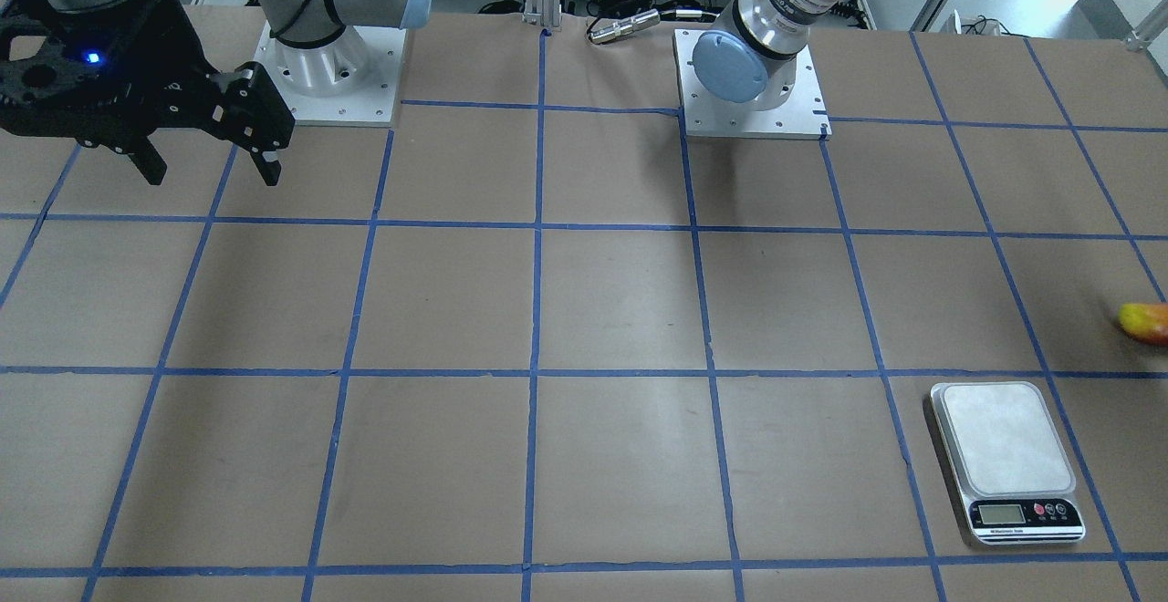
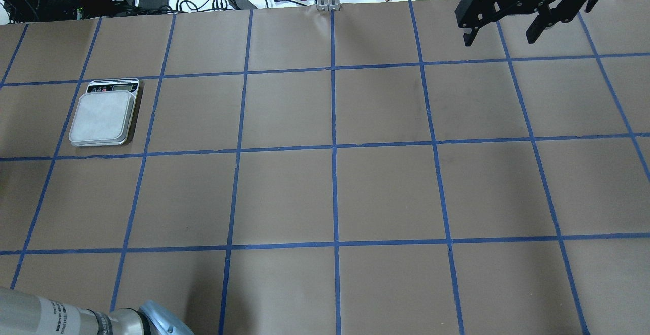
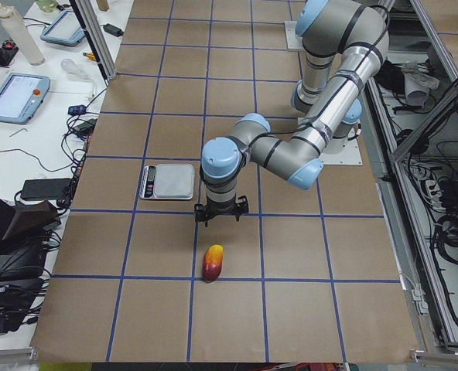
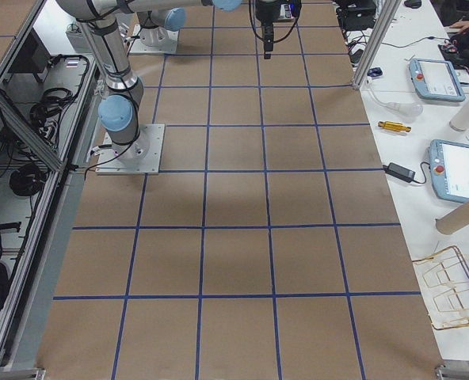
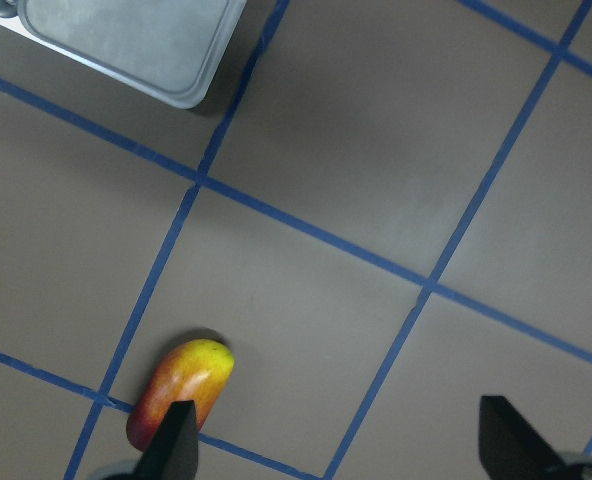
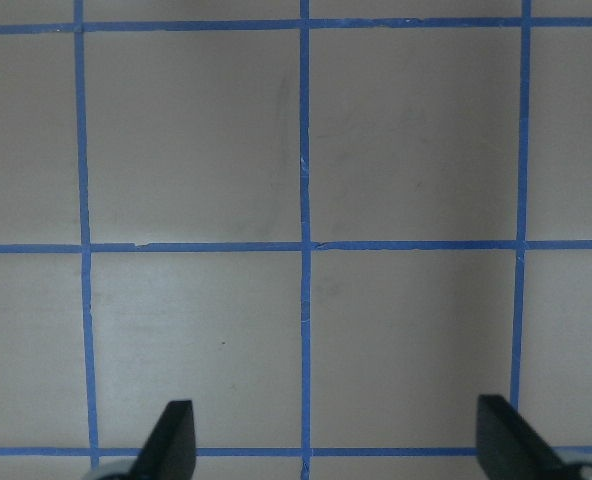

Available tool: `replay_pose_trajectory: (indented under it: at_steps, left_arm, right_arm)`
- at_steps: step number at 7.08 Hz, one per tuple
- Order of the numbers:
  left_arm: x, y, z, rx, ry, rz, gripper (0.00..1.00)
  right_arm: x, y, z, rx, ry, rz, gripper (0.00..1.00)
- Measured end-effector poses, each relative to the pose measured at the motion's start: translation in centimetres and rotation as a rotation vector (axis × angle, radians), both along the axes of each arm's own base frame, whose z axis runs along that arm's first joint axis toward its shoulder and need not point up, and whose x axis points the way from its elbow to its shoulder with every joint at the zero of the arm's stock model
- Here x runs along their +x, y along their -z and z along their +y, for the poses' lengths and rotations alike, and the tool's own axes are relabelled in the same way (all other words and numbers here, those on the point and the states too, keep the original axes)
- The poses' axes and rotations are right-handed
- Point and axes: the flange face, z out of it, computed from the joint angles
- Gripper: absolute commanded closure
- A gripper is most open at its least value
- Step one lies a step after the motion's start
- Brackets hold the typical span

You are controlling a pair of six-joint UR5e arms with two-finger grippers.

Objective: Weigh mango
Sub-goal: 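Close the left gripper around the mango and grasp it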

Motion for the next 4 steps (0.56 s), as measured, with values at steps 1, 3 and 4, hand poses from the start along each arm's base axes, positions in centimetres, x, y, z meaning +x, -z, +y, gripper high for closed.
replay_pose_trajectory:
  at_steps: [1, 3, 4]
  left_arm:
    - [2.1, 2.1, 0.4, -0.018, 0.042, 0.017, 0.0]
    - [5.0, 5.0, 0.1, -0.026, 0.126, 0.036, 0.0]
    - [6.1, 6.3, -0.1, -0.025, 0.153, 0.047, 0.0]
  right_arm:
    - [0.0, 0.0, 0.0, 0.0, 0.0, 0.0, 0.0]
    - [0.0, 0.0, 0.0, 0.0, 0.0, 0.0, 0.0]
    - [0.0, 0.0, 0.0, 0.0, 0.0, 0.0, 0.0]
